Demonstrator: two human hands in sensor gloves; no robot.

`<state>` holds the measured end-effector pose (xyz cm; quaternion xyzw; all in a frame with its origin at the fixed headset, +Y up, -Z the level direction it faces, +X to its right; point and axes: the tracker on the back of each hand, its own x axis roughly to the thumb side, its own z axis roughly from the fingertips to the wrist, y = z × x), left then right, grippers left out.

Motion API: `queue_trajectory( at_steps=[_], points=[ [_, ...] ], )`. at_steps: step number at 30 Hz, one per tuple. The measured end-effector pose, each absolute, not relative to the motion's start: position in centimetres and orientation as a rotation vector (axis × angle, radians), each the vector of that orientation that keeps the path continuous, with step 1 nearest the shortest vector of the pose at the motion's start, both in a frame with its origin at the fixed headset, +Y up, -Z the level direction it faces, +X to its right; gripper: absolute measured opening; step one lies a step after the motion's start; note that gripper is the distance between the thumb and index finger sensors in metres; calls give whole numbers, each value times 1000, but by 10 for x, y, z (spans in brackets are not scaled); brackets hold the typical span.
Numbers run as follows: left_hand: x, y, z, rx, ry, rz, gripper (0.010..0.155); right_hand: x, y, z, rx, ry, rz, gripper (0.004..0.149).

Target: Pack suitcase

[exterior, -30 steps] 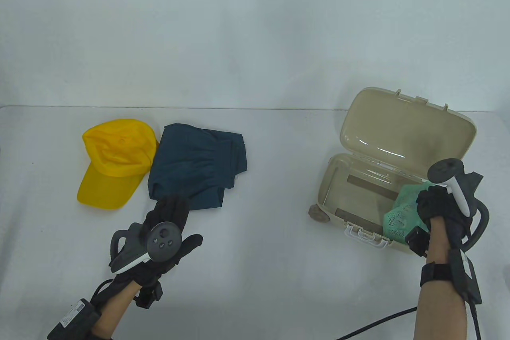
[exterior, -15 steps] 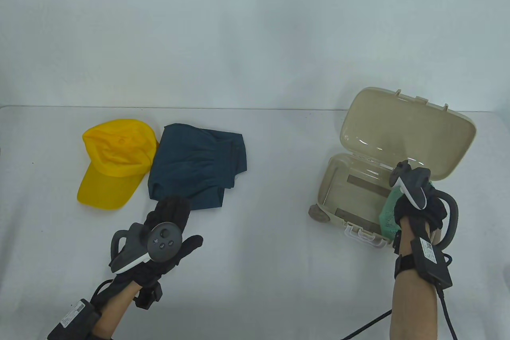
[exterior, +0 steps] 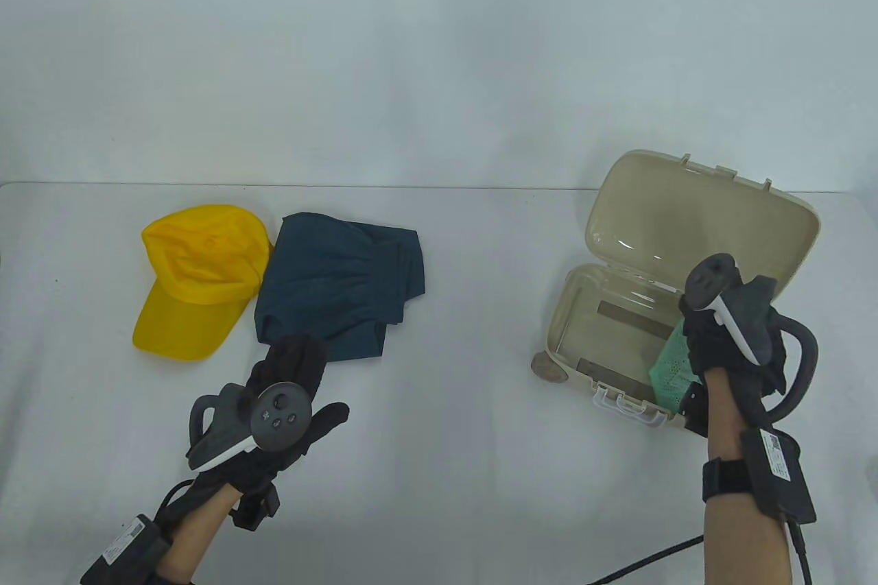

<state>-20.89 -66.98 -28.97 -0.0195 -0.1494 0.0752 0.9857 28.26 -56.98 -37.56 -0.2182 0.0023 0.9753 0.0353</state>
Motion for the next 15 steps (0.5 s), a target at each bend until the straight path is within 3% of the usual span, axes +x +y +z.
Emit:
queue_trajectory(
  at_steps=[4, 9, 15],
  points=[
    [-207, -669, -288, -28, -312, 149, 88, 230, -567, -350, -268, -137, 2841, 76],
    [-206, -669, -287, -15, -312, 153, 88, 164, -592, -311, 196, -184, 2725, 77],
    [-206, -669, -289, -18, -314, 132, 88, 131, -634, -289, 433, -175, 2812, 83]
  ],
)
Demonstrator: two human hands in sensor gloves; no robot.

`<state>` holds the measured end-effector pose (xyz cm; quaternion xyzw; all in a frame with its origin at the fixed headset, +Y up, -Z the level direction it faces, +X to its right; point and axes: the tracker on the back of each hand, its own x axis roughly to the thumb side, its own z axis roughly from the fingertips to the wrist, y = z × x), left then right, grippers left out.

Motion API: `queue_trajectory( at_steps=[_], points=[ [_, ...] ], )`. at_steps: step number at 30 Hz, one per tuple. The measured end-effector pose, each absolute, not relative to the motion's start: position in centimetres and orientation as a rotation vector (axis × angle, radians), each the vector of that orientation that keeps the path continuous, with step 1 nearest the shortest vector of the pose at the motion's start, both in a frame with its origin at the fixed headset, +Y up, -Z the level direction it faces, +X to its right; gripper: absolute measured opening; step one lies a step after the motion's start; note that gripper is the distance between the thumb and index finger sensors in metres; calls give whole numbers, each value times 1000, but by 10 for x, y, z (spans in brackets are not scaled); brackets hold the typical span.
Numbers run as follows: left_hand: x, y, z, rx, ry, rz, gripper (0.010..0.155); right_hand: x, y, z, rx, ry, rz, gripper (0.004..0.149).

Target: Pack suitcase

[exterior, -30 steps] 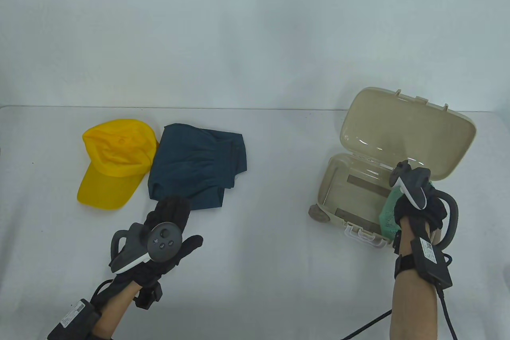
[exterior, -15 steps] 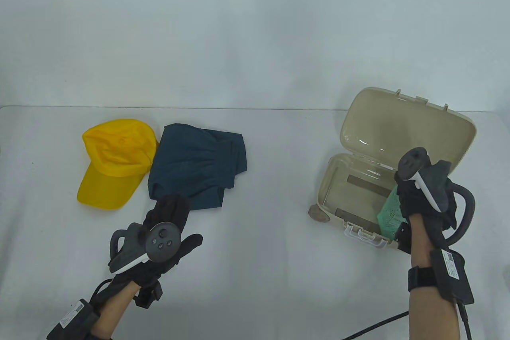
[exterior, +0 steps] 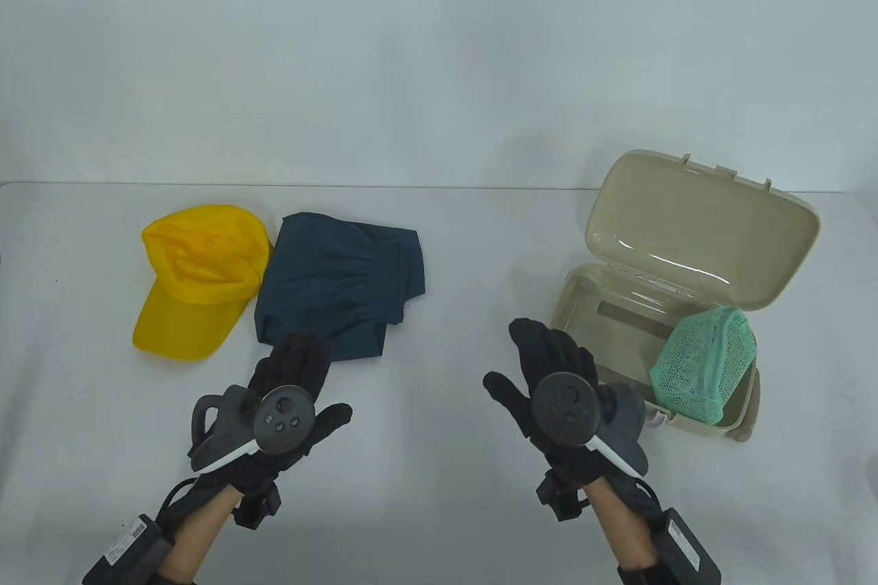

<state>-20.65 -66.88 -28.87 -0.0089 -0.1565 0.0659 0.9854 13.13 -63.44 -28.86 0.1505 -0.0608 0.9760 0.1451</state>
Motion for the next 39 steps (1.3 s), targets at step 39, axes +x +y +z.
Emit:
queue_trajectory(
  at_steps=[39],
  points=[
    [-123, -729, -574, -296, 53, -193, 85, 119, -660, -286, 579, -48, 2884, 88]
  ],
)
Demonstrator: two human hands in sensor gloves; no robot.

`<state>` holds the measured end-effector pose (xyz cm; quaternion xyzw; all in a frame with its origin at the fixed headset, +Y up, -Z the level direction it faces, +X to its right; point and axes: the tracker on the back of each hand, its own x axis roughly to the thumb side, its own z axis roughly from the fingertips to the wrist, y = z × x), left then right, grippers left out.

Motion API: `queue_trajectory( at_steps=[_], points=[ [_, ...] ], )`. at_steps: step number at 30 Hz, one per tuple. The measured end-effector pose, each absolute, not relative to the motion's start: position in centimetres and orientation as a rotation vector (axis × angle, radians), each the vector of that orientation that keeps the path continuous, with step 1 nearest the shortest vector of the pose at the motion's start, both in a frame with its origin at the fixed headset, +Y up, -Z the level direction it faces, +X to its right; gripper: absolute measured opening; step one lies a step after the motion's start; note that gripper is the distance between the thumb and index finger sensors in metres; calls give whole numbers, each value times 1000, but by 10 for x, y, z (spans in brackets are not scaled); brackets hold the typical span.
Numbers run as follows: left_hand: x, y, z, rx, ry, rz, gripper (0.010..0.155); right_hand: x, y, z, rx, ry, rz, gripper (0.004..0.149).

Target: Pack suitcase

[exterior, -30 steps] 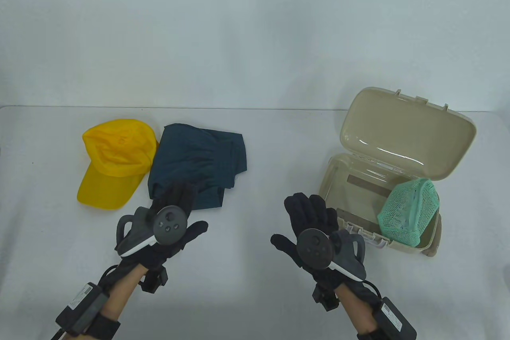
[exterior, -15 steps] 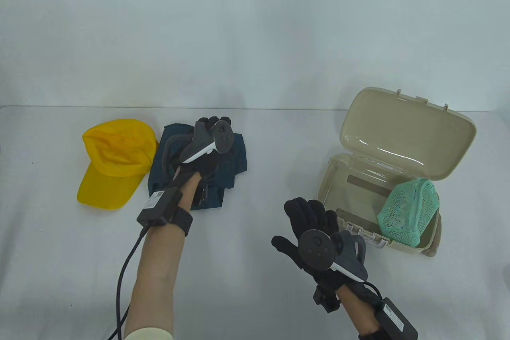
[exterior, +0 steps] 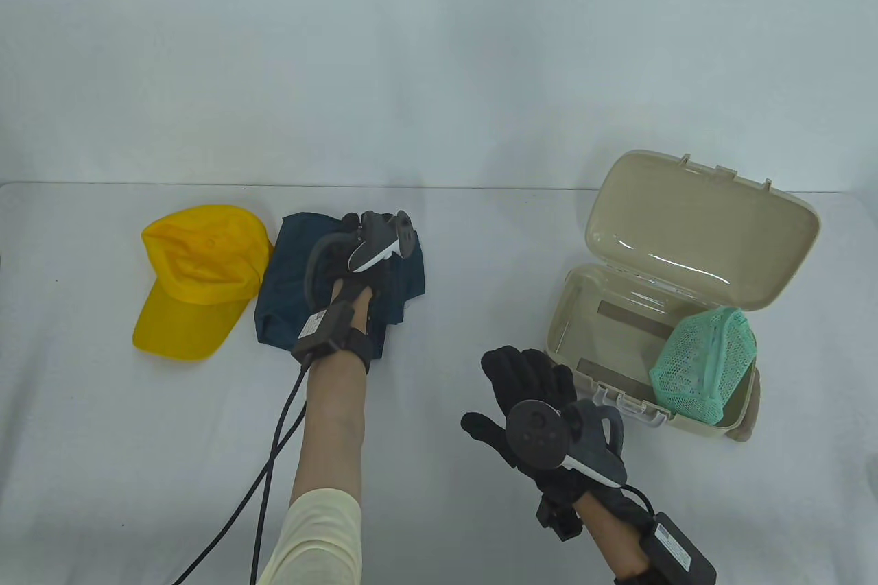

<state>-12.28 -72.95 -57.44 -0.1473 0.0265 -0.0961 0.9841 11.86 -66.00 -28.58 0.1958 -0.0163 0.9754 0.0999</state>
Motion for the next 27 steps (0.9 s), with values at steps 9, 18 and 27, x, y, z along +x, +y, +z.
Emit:
queue_trajectory(
  at_steps=[9, 18, 27],
  points=[
    [-124, -730, -579, -307, 9, -223, 88, 118, -665, -290, 557, -12, 2895, 87],
    [-136, -697, -567, -156, 8, -135, 49, 119, -665, -289, 558, -27, 2899, 85],
    [-177, -575, -535, 46, 7, 36, 47, 123, -667, -293, 516, -5, 2901, 77]
  ],
)
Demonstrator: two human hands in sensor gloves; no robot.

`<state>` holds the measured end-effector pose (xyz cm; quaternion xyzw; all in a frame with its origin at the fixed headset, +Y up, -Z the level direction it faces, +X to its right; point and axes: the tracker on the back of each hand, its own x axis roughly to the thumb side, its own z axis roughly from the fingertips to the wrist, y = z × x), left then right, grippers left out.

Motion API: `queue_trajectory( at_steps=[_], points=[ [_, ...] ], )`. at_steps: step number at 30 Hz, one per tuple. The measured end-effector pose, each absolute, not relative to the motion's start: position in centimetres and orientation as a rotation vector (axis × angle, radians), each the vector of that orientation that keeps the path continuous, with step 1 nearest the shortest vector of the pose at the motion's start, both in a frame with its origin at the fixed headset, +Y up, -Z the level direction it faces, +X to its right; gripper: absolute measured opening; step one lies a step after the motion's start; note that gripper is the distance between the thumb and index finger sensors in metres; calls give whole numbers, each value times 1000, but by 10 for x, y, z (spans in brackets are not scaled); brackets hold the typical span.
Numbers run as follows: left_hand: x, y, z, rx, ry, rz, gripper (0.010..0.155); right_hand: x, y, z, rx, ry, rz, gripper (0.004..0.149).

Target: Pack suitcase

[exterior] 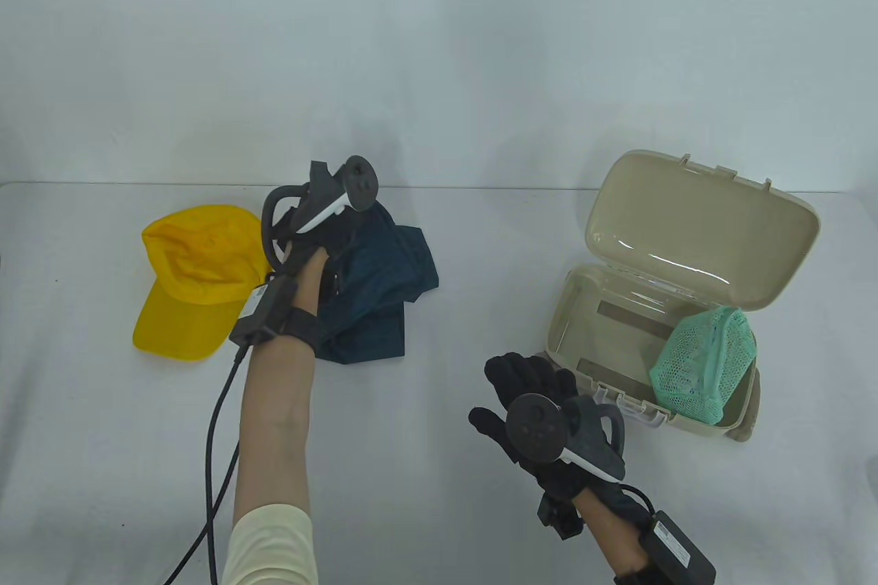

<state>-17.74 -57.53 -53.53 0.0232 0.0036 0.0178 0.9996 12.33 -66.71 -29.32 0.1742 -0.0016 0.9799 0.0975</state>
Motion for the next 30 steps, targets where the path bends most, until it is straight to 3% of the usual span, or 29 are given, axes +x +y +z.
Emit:
queue_trajectory(
  at_steps=[7, 10, 13, 15, 18, 21, 23, 26, 30],
  points=[
    [-239, -440, -483, 431, 238, 71, 49, 126, -664, -293, 482, -26, 2906, 77],
    [-253, -377, -442, 637, 314, 129, 49, 128, -661, -293, 473, -43, 2900, 77],
    [-231, -346, -407, 773, 254, 125, 49, 129, -660, -293, 467, -40, 2892, 77],
    [-204, -348, -393, 817, 174, 53, 49, 130, -660, -294, 455, -38, 2890, 77],
    [-150, -398, -380, 745, 5, 28, 50, 136, -659, -295, 420, -44, 2877, 78],
    [-98, -504, -373, 511, -138, 80, 50, 144, -656, -298, 342, -79, 2875, 78],
    [-68, -594, -370, 314, -199, -18, 50, 154, -654, -301, 264, -103, 2866, 78],
    [-38, -684, -358, 94, -307, -163, 52, 165, -654, -306, 190, -94, 2822, 78],
    [-9, -719, -335, -149, -510, -150, 66, 172, -653, -308, 155, -106, 2822, 78]
  ],
)
